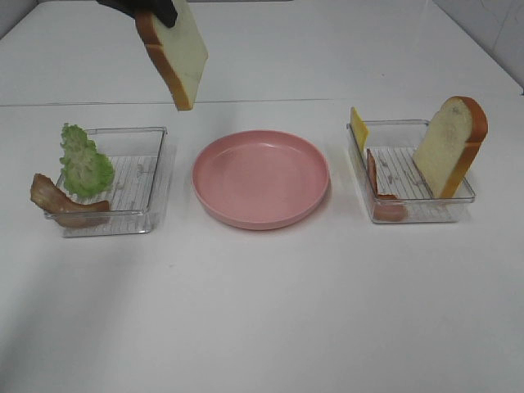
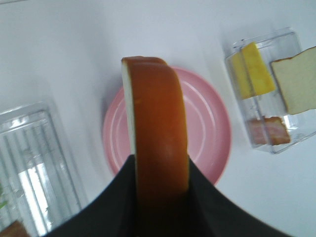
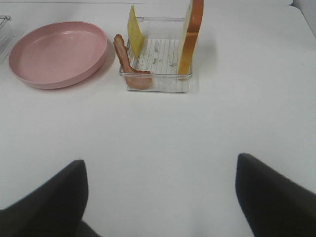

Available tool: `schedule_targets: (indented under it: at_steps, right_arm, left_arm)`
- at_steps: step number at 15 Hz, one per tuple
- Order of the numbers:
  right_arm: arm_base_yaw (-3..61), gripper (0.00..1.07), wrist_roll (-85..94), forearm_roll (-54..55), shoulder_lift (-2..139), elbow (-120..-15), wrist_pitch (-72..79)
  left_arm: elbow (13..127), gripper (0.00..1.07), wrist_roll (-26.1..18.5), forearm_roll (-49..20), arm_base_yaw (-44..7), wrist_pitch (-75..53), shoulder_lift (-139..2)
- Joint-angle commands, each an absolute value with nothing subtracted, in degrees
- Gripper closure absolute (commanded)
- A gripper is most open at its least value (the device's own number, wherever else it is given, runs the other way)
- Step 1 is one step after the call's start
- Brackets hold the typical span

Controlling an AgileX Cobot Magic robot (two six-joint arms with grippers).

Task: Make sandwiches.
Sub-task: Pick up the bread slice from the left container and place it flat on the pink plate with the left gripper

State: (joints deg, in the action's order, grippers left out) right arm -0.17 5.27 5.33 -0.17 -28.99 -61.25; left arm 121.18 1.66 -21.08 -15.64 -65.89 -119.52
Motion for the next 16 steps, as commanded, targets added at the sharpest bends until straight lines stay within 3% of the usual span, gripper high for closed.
schedule_targets:
  at_steps: [1,5,13,16]
  right_arm:
    - [-0.52,0.30,5.56,5.61,-0.86,-28.82,-60.73]
    - [-0.52,0.30,5.56,5.61,-0.86,-28.82,-60.73]
    - [-0.52,0.30,5.56,5.61,-0.86,-28.82,-60.73]
    - [-0.52,0.30,5.56,5.61,-0.86,-28.82,-60.73]
  left_arm:
    - [121.52,1.07,-4.01,-31.57,-13.41,-63.60,-122.50]
    - [121.52,1.07,-11.34,-41.54,-13.06,-64.06,-128.92]
    - [121.52,1.07,-18.85,-62.62,-13.24,-64.40,-141.75]
    - [121.52,1.07,-18.85,-63.77,-13.92,-64.29,-143.93]
